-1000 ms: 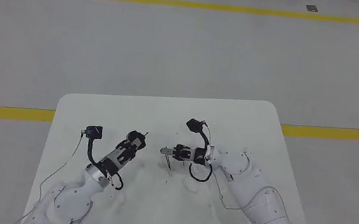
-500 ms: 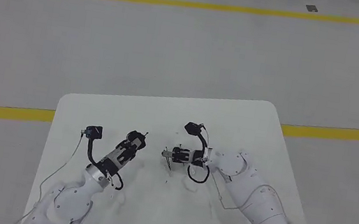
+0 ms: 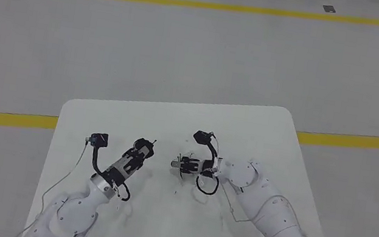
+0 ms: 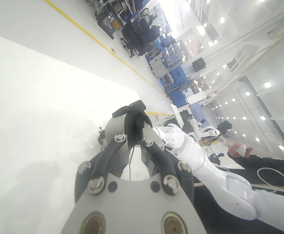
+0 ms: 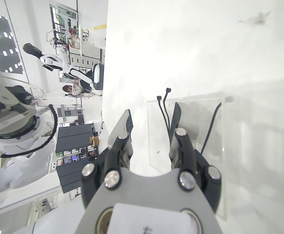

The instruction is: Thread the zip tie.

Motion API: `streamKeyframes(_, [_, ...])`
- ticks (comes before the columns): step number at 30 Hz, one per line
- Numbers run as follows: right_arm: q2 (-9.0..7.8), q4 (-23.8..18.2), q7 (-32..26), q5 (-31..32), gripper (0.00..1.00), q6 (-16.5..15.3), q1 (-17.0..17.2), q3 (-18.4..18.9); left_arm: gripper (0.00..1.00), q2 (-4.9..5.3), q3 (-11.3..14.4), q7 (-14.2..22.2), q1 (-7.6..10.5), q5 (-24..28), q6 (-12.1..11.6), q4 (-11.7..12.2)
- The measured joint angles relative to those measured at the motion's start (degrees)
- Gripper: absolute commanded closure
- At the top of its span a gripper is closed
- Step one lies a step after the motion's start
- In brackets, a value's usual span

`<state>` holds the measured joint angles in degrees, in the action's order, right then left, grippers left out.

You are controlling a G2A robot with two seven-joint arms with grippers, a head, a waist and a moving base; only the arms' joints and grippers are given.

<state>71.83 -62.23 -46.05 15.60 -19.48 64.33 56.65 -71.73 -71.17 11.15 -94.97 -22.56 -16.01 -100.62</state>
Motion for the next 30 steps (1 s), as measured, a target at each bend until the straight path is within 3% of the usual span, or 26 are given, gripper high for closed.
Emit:
streamKeyframes(5, [-0.57, -1.1, -0.1, 0.1, 0.62, 0.0, 0.7, 0.9, 1.0, 0.0, 0.0, 0.0, 0.0, 0.0, 0.0, 0.0])
streamKeyframes(13, [-1.25, -1.8, -0.5, 1.0, 0.73, 0.1, 1.4, 1.7, 1.0, 0.0, 0.0, 0.0, 0.0, 0.0, 0.0, 0.0])
streamKeyframes(23, [-1.95, -3.8, -1.1, 1.1, 0.71, 0.8, 2.0, 2.7, 1.0, 0.0, 0.0, 0.0, 0.0, 0.0, 0.0, 0.0])
streamKeyframes(30, [-2.56, -5.1, -1.6, 2.8, 0.78, 2.2, 2.8, 3.4, 1.0, 0.0, 0.0, 0.0, 0.0, 0.0, 0.0, 0.0])
